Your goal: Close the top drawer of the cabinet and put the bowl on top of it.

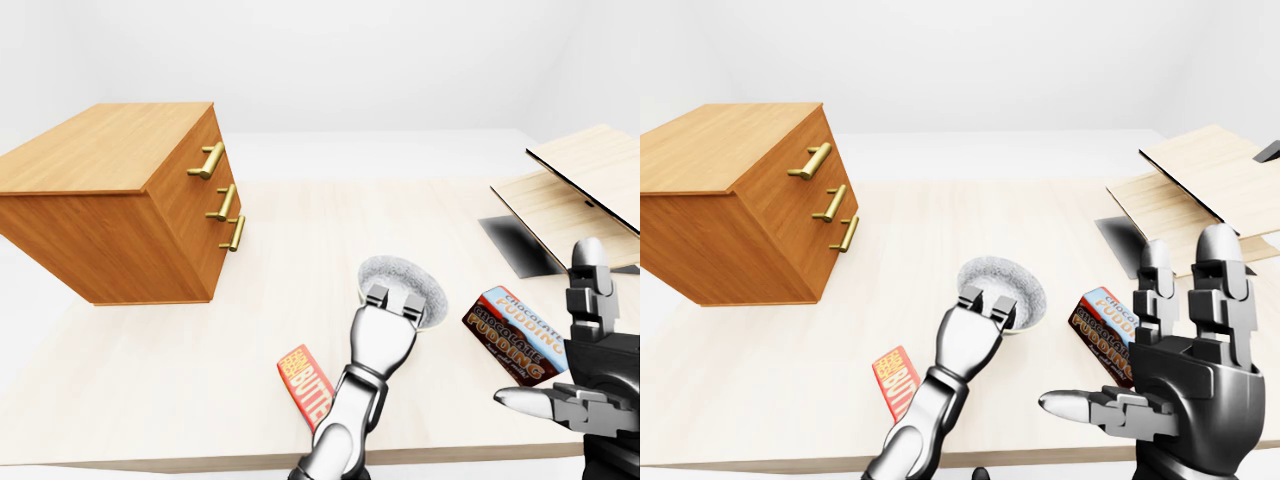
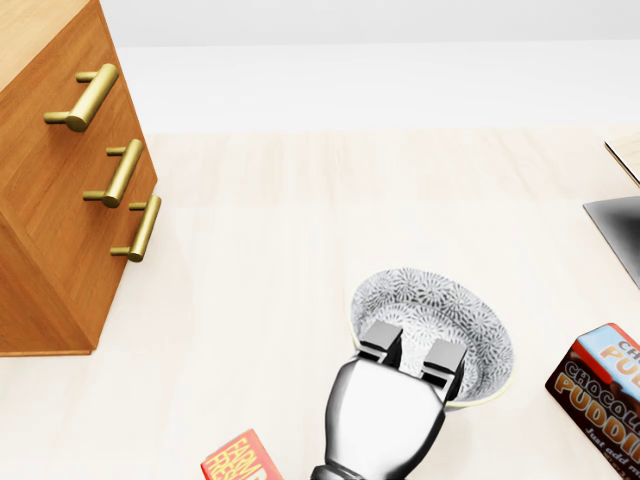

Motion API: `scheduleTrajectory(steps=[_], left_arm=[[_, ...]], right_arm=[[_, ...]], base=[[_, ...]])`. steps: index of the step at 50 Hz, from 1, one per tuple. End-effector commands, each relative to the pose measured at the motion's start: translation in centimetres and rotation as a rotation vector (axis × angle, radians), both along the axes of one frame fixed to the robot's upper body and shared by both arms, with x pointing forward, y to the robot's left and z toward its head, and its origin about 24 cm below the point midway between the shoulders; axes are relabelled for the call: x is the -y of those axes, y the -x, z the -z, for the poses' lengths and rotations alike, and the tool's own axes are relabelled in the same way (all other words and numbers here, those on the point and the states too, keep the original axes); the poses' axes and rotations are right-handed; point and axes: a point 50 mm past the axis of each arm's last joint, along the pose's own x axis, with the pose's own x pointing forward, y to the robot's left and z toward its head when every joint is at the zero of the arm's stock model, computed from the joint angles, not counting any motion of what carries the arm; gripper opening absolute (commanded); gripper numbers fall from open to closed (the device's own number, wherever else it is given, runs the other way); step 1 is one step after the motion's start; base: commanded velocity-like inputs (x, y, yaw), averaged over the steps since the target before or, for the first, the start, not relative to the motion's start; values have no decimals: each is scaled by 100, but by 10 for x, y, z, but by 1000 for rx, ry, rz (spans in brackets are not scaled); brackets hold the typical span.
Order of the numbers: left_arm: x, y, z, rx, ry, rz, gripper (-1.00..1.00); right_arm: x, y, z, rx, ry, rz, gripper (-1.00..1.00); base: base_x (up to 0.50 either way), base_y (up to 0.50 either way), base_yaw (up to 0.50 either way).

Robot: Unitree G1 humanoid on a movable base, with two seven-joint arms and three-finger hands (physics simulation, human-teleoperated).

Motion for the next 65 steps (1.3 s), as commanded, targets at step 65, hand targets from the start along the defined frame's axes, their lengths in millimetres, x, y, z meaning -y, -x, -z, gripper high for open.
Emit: scheduleTrajectory(steps=[65], left_arm=[[-79, -27, -290, 488, 41, -263, -100]], right_arm=[[-20, -11, 22, -145, -1, -83, 100]], base=[[0, 0, 0]])
